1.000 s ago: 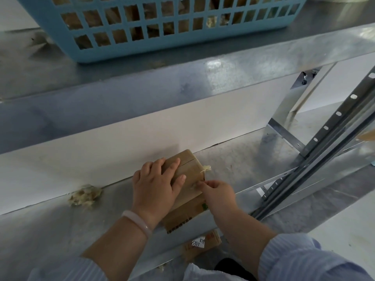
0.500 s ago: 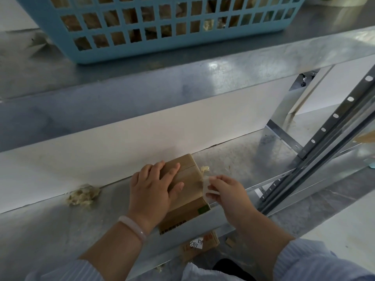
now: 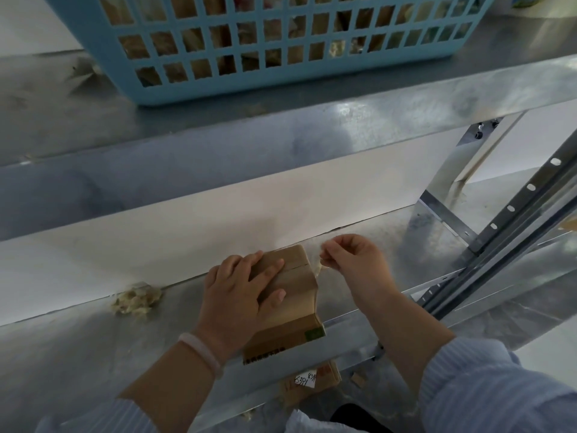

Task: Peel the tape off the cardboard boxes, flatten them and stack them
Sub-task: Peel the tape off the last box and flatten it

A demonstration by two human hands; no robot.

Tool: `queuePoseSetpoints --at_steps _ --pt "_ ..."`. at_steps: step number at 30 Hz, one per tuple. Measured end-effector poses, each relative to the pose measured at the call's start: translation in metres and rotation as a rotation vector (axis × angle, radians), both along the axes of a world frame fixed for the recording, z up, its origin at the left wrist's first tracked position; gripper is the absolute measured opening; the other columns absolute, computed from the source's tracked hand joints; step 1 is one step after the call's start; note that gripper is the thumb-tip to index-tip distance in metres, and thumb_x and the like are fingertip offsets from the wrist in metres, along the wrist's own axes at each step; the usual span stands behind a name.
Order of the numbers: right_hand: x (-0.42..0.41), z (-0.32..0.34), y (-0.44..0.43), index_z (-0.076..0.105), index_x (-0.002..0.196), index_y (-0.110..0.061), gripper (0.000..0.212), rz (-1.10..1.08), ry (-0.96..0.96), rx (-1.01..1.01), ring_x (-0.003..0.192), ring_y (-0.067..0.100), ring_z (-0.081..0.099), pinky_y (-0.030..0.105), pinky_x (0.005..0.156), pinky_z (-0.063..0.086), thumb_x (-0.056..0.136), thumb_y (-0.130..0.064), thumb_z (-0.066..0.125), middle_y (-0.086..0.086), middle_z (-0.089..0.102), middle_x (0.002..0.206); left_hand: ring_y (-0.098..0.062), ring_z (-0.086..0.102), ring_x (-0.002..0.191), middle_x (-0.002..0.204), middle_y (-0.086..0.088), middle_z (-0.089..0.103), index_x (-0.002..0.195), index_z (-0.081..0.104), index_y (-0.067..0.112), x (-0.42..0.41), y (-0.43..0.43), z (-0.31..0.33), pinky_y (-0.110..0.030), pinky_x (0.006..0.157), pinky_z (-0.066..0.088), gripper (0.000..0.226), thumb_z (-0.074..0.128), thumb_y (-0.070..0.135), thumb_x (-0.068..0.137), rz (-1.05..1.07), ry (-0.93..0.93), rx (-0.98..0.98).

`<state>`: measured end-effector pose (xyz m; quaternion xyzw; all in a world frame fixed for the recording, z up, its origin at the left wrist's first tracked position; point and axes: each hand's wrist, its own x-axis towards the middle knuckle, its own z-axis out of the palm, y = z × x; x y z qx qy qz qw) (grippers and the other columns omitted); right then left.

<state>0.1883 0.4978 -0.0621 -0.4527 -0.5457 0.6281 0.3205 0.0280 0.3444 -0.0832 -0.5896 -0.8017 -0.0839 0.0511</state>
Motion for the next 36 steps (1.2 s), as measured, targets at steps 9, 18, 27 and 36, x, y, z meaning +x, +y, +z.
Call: queuePoseSetpoints --at_steps 9,18,27,36 --pt "0.003 -0.011 -0.014 0.071 0.117 -0.025 0.035 0.34 -0.495 0.768 0.108 0.005 0.06 0.025 0.101 0.047 0.09 -0.005 0.06 -0.007 0.067 0.119 -0.024 0.044 0.12 0.135 0.004 0.052 0.133 0.053 0.041 -0.001 0.001 0.001 -0.044 0.096 0.036 0.056 0.021 0.065 0.094 -0.01 -0.05 0.002" --pt "0.004 -0.001 0.0 0.068 0.118 -0.033 0.032 0.323 -0.622 0.753 0.089 0.001 0.049 0.023 0.082 0.04 0.087 -0.027 0.071 -0.023 0.063 0.089 -0.024 0.046 0.118 0.135 0.005 0.052 0.133 0.053 0.04 -0.005 -0.001 -0.001 -0.044 0.095 0.038 0.054 0.024 0.064 0.094 -0.02 -0.059 0.02" --pt "0.003 -0.01 0.003 0.07 0.082 -0.03 0.011 0.339 -0.322 0.267 0.078 0.009 0.069 0.034 0.082 0.059 0.082 -0.022 0.077 -0.009 0.072 0.079 -0.023 0.044 0.118 0.135 0.006 0.052 0.133 0.053 0.041 -0.005 0.0 -0.001 -0.04 0.095 0.032 0.054 0.024 0.065 0.094 -0.023 -0.027 0.011" --pt "-0.002 0.001 0.001 0.065 0.083 -0.033 0.01 0.421 -0.518 0.554 0.074 -0.004 0.059 0.015 0.07 0.046 0.086 -0.027 0.073 -0.019 0.063 0.077 -0.023 0.045 0.117 0.132 0.005 0.054 0.132 0.055 0.039 -0.005 0.001 -0.003 -0.041 0.095 0.035 0.051 0.032 0.062 0.092 -0.011 -0.013 0.036"
